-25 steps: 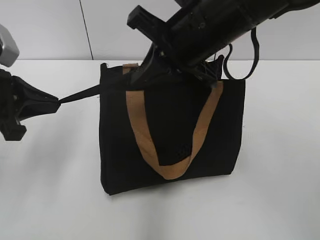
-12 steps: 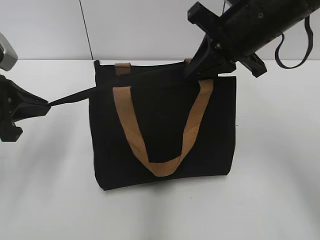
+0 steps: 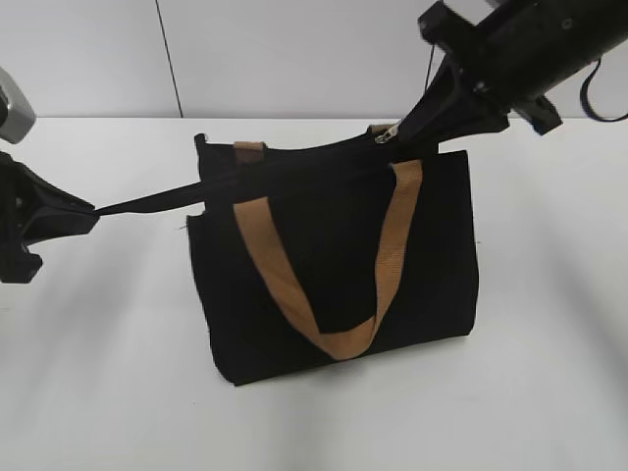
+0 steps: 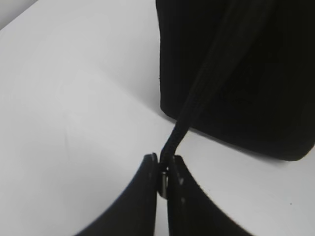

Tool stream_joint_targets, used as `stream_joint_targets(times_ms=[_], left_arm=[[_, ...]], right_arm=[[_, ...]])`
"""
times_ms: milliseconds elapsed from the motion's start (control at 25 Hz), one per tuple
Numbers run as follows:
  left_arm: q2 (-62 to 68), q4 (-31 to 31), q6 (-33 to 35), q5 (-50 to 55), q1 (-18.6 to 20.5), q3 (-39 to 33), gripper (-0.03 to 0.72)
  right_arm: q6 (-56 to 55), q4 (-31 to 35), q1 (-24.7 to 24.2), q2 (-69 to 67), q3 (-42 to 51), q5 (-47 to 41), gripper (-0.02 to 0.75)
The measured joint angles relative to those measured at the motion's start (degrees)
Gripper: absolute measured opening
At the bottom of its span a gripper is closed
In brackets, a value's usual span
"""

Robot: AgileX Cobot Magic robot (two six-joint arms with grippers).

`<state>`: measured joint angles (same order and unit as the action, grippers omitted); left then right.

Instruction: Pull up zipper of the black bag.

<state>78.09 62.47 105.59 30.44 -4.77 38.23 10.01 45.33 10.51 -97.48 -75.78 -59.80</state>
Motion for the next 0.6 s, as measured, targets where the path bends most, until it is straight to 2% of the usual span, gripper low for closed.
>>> stream_joint_targets(times_ms=[80,160,240,320,480,600], left_arm=[[0.0,-1.62,-0.05,-2.37,0.4,-0.18,0.012],[0.08,-2.42,-0.55,-3.53,0.86,-0.34,0.018],[0.08,-2.6,-2.51,-3.26,0.94,-0.34,0.058],[-0.22,-2.91,-5.37,-3.43,1.18,-0.34,0.168],[-3.33,-3.05,-10.84,-3.74,1.24,-0.34,0.429],[-7.29,-3.11,-17.16,-3.69,1.24,-0.34,0.486]], right_arm=[[4.62,1.74,-1.01,0.48,-0.11,0.35,0.061],[8.39,3.29,-2.04,1.33,-0.39,0.59,0.17],[11.17,3.98,-2.11,2.12,-0.46,0.13,0.284],[12.43,3.3,-2.11,3.03,-0.46,-0.13,0.37],[13.06,-2.57,-2.11,6.2,-0.46,-0.3,0.414],[13.13,-8.57,-2.11,9.17,-0.46,-0.23,0.419]])
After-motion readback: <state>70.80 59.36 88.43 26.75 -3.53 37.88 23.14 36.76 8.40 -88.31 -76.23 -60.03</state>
